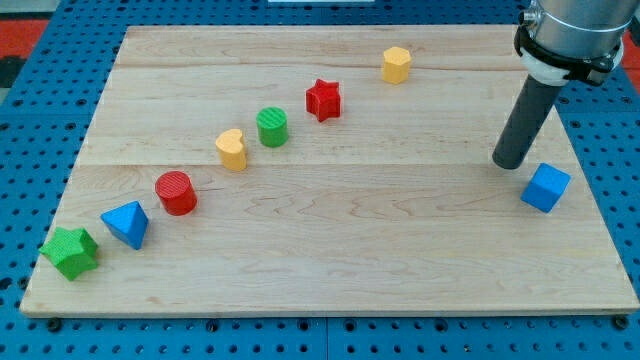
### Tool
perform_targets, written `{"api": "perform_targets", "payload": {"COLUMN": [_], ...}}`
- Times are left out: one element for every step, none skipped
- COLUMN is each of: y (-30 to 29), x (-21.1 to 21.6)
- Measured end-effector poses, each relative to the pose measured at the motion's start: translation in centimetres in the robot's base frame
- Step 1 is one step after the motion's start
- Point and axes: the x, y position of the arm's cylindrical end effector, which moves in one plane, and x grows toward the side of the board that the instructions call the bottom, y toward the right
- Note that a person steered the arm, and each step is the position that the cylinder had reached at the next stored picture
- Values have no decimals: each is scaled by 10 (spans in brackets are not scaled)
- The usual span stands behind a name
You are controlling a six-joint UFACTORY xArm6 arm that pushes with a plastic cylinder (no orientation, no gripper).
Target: Slightly move the blue cube up
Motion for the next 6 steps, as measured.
{"api": "perform_targets", "payload": {"y": [42,40,30,84,107,60], "x": [16,76,113,114,165,174]}}
